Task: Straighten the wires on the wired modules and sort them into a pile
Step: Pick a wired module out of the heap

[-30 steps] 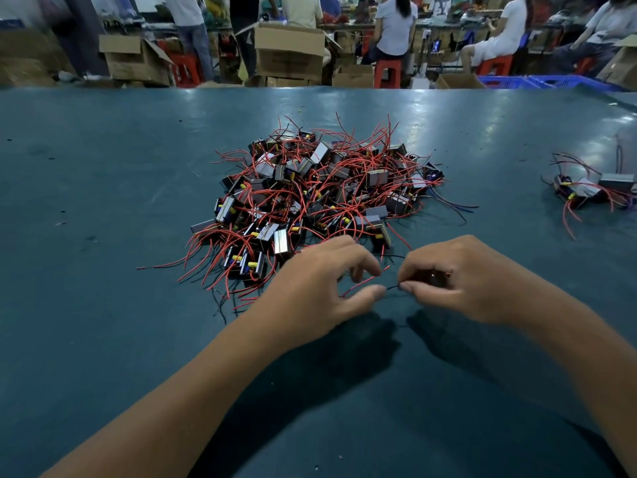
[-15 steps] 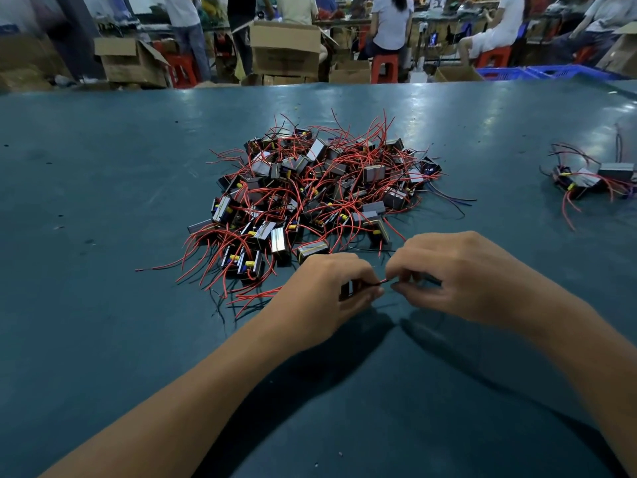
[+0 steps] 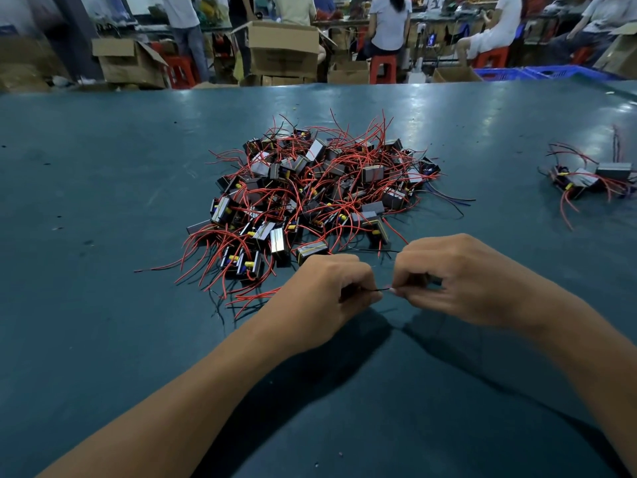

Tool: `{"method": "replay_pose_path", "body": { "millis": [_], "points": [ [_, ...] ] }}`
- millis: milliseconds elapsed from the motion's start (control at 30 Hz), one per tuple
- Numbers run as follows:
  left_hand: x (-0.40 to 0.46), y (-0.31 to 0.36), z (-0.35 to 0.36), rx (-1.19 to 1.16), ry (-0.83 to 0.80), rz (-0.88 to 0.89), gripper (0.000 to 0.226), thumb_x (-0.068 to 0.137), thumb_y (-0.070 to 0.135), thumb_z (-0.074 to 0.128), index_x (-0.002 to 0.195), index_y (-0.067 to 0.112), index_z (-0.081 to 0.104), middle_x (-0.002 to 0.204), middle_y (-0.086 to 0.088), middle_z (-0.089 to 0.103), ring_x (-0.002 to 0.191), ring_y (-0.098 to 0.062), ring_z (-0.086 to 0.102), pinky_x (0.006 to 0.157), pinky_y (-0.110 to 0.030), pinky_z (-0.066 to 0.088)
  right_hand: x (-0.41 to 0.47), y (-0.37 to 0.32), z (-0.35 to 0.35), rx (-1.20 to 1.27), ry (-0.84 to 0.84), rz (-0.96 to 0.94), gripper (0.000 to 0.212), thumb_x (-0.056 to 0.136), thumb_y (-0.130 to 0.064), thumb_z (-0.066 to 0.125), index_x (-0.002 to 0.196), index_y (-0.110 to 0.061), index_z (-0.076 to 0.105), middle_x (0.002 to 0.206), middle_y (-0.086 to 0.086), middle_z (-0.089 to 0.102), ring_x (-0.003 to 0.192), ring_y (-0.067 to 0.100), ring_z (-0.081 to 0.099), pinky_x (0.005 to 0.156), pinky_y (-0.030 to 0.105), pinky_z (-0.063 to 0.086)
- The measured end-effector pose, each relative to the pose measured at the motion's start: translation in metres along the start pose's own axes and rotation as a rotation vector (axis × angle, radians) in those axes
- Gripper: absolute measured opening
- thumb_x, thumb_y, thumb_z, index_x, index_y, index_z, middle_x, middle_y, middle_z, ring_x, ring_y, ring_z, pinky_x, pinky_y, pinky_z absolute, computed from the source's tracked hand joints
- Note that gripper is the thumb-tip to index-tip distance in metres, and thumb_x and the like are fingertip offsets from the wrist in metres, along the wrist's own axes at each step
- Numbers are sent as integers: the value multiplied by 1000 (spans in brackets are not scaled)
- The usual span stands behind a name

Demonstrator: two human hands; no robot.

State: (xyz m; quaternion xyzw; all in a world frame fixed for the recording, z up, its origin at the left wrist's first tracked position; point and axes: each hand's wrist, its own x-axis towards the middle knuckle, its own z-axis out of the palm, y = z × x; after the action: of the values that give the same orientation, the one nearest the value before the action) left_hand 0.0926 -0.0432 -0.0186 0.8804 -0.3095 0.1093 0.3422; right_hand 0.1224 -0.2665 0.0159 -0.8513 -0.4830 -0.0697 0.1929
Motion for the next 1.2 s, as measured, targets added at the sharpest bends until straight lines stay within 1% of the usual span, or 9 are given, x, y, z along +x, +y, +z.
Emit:
{"method": "replay_pose_path", "body": {
  "millis": [100, 267, 433, 633, 733, 867, 1000, 1133, 1200],
  "points": [
    [1, 0, -1, -8, 2, 6, 18, 89, 13, 75, 75, 8, 65, 71, 3, 54, 62, -8, 47, 57, -21, 39, 0, 2, -2, 42, -3, 12, 15, 83, -5, 76, 79, -14, 65, 72, -9, 56, 66, 6, 49, 62, 17, 40],
    [0, -5, -7, 55, 9, 8, 18, 90, 15, 74, 75, 10, 64, 72, 7, 53, 65, -6, 46, 61, -15, 36, -4, 10, -14, 71, 56, 43, 14, 86, -9, 75, 78, -16, 66, 71, -12, 58, 64, 6, 54, 61, 22, 44],
    [2, -17, -18, 54, 21, -34, 16, 89, 19, 75, 78, 12, 67, 74, 6, 59, 67, -9, 53, 62, -24, 45, -9, 20, -23, -40, 135, 96, 8, 87, -21, 73, 83, -22, 65, 72, -16, 61, 63, 6, 56, 61, 27, 47],
    [0, -15, -16, 25, -32, -26, 9, 88, 28, 77, 87, 20, 75, 91, 9, 61, 73, 3, 51, 65, -8, 33, -4, 8, -4, -175, 35, 97, 18, 87, -30, 71, 104, -26, 67, 78, -21, 57, 65, 7, 57, 60, 33, 53],
    [1, -17, -17, 8, -62, -60, 14, 87, 33, 76, 89, 20, 77, 100, 9, 66, 77, -4, 56, 67, -17, 43, -1, 5, 3, -201, 11, 93, 22, 91, -36, 63, 109, -25, 67, 81, -17, 63, 70, 11, 62, 61, 37, 54],
    [2, -17, -17, 9, -141, -91, 16, 90, 33, 74, 94, 18, 79, 97, 9, 71, 86, -8, 63, 75, -35, 53, 3, 4, 11, -203, 30, 122, 30, 92, -37, 61, 120, -25, 66, 78, -22, 49, 66, 4, 47, 58, 32, 49],
    [2, -17, -16, 28, -131, -97, 14, 91, 30, 73, 94, 18, 79, 96, 10, 70, 88, -13, 65, 77, -39, 52, 5, 4, 19, -198, 87, 130, 17, 99, -33, 54, 101, -23, 67, 84, -12, 67, 75, 17, 64, 62, 40, 52],
    [1, -19, -16, 57, -120, -102, 13, 91, 28, 73, 93, 17, 79, 94, 10, 70, 86, -10, 63, 75, -39, 53, 6, 6, 18, -191, 114, 200, 7, 95, -26, 61, 90, -23, 64, 79, -11, 66, 68, 18, 59, 62, 42, 50],
    [2, -18, -18, 75, -110, -104, 13, 91, 28, 73, 92, 16, 78, 92, 9, 70, 85, -10, 62, 76, -38, 52, 4, 8, 8, -142, 219, 276, 6, 93, -23, 65, 87, -23, 65, 73, -11, 66, 63, 17, 58, 61, 40, 50]
  ]
}}
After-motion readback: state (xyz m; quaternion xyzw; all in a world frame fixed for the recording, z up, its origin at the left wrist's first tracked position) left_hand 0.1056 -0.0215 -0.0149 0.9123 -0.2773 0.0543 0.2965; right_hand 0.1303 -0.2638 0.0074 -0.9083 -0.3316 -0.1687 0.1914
